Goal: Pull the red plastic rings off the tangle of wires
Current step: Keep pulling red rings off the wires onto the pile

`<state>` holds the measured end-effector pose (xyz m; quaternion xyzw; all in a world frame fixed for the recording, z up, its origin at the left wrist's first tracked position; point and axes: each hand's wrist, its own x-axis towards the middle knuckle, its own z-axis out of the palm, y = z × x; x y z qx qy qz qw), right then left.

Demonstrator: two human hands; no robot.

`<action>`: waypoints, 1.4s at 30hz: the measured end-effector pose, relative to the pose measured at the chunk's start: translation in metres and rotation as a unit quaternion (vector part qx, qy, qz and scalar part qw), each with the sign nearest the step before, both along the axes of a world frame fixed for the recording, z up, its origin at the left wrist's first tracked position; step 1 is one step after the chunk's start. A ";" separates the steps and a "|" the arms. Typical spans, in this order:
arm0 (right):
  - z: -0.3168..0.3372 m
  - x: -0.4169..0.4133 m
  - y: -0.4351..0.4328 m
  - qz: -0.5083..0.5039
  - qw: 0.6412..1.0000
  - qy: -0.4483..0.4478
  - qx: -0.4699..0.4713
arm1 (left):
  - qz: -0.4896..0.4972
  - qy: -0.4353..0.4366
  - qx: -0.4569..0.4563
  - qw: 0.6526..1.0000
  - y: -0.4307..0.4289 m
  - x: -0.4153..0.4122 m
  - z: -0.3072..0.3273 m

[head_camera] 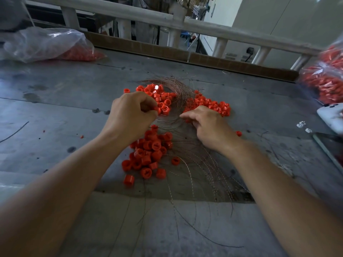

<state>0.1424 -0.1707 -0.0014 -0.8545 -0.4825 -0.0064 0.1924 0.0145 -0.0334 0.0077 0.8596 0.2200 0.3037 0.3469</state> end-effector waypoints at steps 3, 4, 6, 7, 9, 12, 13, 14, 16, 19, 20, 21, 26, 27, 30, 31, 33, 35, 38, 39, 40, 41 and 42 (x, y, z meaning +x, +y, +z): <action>-0.002 0.000 0.002 -0.004 1.000 -0.003 -0.008 | 0.001 0.000 -0.011 1.000 -0.001 -0.001 0.001; -0.002 0.000 0.003 -0.008 1.000 -0.005 -0.010 | 0.001 0.000 -0.014 1.000 -0.001 -0.001 0.001; -0.004 0.001 0.004 -0.018 1.000 -0.008 -0.012 | 0.000 0.001 -0.017 1.000 -0.001 -0.002 0.001; -0.004 0.002 0.004 -0.022 1.000 -0.009 -0.012 | -0.001 0.002 -0.018 1.000 -0.002 -0.002 0.001; -0.005 0.002 0.005 -0.026 1.000 -0.012 -0.009 | -0.002 0.001 -0.021 1.000 -0.002 -0.002 0.001; -0.002 0.000 0.004 -0.032 0.999 -0.023 0.031 | 0.000 -0.006 -0.025 1.000 -0.002 -0.004 0.001; 0.001 -0.001 0.004 -0.038 0.997 -0.027 0.060 | 0.000 -0.010 -0.026 1.000 -0.002 -0.004 0.002; 0.004 -0.001 0.003 -0.044 0.994 -0.030 0.092 | 0.000 -0.015 -0.028 1.000 -0.002 -0.005 0.002; 0.011 -0.002 0.001 -0.046 0.988 -0.030 0.143 | 0.004 -0.023 -0.031 0.999 -0.002 -0.005 0.004; 0.018 -0.002 -0.004 -0.042 0.981 -0.033 0.186 | 0.002 -0.042 -0.038 0.998 -0.003 -0.008 0.005; 0.019 -0.003 -0.005 -0.042 0.978 -0.034 0.202 | -0.004 -0.050 -0.045 0.998 -0.004 -0.009 0.006; 0.021 -0.003 -0.007 -0.041 0.974 -0.035 0.221 | -0.008 -0.059 -0.049 0.997 -0.004 -0.010 0.007; 0.030 -0.011 -0.014 -0.002 0.932 -0.032 0.360 | -0.019 -0.090 -0.031 0.995 -0.010 -0.016 0.013; 0.031 -0.013 -0.015 0.008 0.922 -0.042 0.384 | -0.025 -0.098 -0.024 0.995 -0.011 -0.017 0.014; 0.036 -0.018 -0.017 0.033 0.899 -0.084 0.429 | -0.067 -0.114 -0.013 0.991 -0.015 -0.020 0.017; 0.037 -0.020 -0.018 0.043 0.895 -0.097 0.434 | -0.094 -0.112 -0.011 0.989 -0.017 -0.021 0.017; 0.038 -0.024 -0.018 0.063 0.896 -0.104 0.427 | -0.165 -0.106 -0.031 0.980 -0.022 -0.023 0.018; 0.037 -0.028 -0.017 0.083 0.904 -0.105 0.406 | -0.238 -0.107 -0.093 0.961 -0.027 -0.025 0.020; 0.035 -0.034 -0.015 0.110 0.913 -0.117 0.374 | -0.305 -0.114 -0.220 0.920 -0.029 -0.026 0.022; 0.034 -0.036 -0.014 0.117 0.916 -0.116 0.367 | -0.316 -0.116 -0.250 0.908 -0.028 -0.026 0.021; 0.034 -0.037 -0.013 0.122 0.918 -0.113 0.361 | -0.323 -0.115 -0.267 0.901 -0.027 -0.027 0.021; 0.034 -0.039 -0.012 0.126 0.919 -0.109 0.357 | -0.326 -0.113 -0.276 0.897 -0.027 -0.027 0.021; 0.033 -0.039 -0.012 0.128 0.920 -0.106 0.354 | -0.328 -0.112 -0.281 0.895 -0.027 -0.027 0.021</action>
